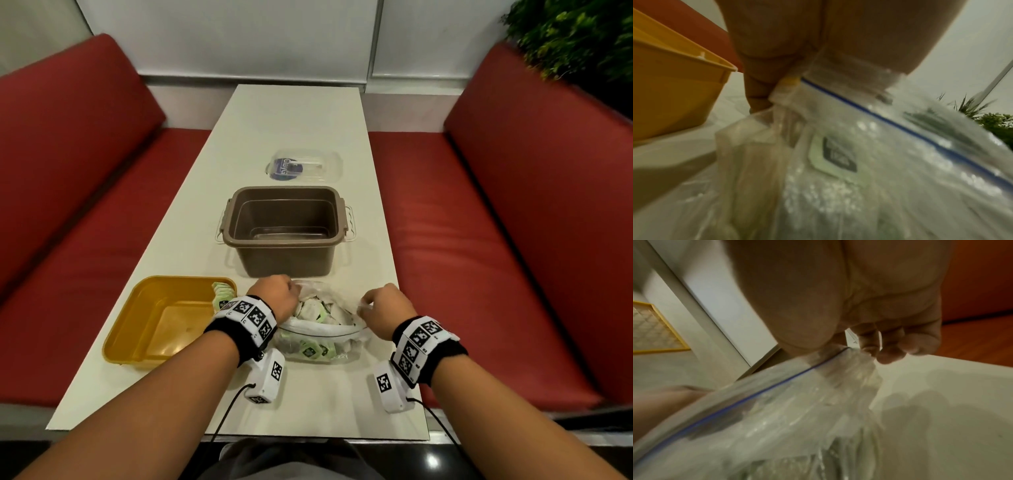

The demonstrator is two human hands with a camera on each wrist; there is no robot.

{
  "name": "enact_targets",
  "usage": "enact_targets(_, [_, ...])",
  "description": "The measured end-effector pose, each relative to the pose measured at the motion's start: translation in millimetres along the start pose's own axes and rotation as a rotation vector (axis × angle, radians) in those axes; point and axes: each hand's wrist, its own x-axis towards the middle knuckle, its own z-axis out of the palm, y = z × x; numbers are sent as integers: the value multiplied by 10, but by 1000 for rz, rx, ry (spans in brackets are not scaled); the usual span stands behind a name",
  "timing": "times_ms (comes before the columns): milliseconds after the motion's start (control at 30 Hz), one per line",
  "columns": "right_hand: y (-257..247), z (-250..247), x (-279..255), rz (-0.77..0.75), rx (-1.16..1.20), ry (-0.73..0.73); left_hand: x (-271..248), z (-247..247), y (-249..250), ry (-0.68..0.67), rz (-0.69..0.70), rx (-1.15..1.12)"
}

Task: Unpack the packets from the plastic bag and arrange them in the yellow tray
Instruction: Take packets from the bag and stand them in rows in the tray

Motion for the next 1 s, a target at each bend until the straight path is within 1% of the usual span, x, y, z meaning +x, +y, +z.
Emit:
enact_targets(67, [-3,-56,45,12,82,37,6,-9,53,13,-1,-34])
enact_targets(133, [29,-133,88,20,242,112,16,-28,78,40,1,-111])
enact_targets(200, [71,-186,96,-16,361,201,6,-36,78,91,-12,-214])
enact_targets(233, [95,-189,86,-41,415,218,-3,-33,69,116,-20,-262])
enact_targets(267, [118,-171,72,-63,468,220,-9,-33,59,131,-20,-280])
enact_targets(333, [164,-97,62,-107,521,213,-2,-23,25,110,4,-207])
enact_targets(433, [209,-12,45,-161,446,200,28,-24,-39,147,6,-135])
enact_targets(500, [210,4,29,-143,421,180,39,-18,-78,146,-29,-153])
enact_targets(567, [200,-1,12,-136,391,176,14,-24,-86,69,-30,-66])
enact_targets(667, [189,-9,-14,-176,232,169,-50,-41,-102,-54,68,165])
enact_targets(767, [136,-45,-41,-182,56,85,-102,-42,-102,-148,76,286])
enact_targets(800, [105,-60,-50,-177,0,43,-114,-32,-101,-182,70,262])
enact_targets(833, [72,-60,-54,-170,-54,0,-139,-17,-98,-231,53,179])
enact_targets(900, [-3,-63,-58,-146,-124,-65,-195,0,-65,-322,33,-47])
enact_targets(933, [-33,-56,-54,-127,-130,-82,-209,7,-52,-323,59,-109])
enact_targets(1000, [-52,-26,-27,-83,-79,-77,-246,4,-24,-289,125,-140])
